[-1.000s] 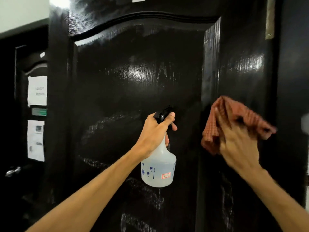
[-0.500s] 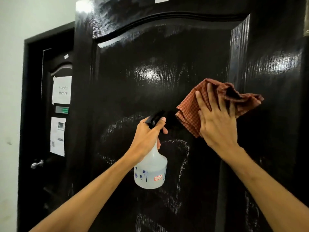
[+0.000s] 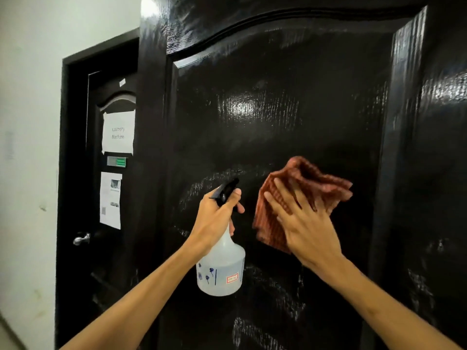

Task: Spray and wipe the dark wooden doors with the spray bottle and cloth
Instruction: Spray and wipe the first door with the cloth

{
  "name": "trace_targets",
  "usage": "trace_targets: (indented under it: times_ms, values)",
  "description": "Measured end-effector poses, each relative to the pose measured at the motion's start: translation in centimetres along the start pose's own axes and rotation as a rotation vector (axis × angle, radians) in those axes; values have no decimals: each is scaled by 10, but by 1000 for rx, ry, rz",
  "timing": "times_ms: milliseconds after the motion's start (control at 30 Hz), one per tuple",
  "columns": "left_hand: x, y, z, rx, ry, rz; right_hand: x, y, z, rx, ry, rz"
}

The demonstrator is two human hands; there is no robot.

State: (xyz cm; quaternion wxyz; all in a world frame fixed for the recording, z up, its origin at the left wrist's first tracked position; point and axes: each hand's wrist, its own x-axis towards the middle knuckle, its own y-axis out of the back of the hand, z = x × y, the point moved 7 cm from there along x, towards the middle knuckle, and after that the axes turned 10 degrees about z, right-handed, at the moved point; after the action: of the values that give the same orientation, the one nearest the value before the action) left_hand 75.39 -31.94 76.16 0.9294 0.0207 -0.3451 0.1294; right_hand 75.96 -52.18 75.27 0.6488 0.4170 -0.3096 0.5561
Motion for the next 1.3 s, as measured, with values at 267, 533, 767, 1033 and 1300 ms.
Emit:
trace_targets:
  times_ms: [267,533,767,1033,1300]
  values:
    - [40,55,-20,23,-29,-3,115,0,-8,-36,-163,129]
    - [67,121,-54,32,-11,13,130,-45,-85,-20,19,-19]
    - [79,159,-65,27,-23,56,113,-70,-169,16,203,-90]
    - [86,190,-66,38,-35,108,220,-58,-126,-53,39,-20]
    - [60,215,-86,80,25,124,70,-97,-241,17,464,-352]
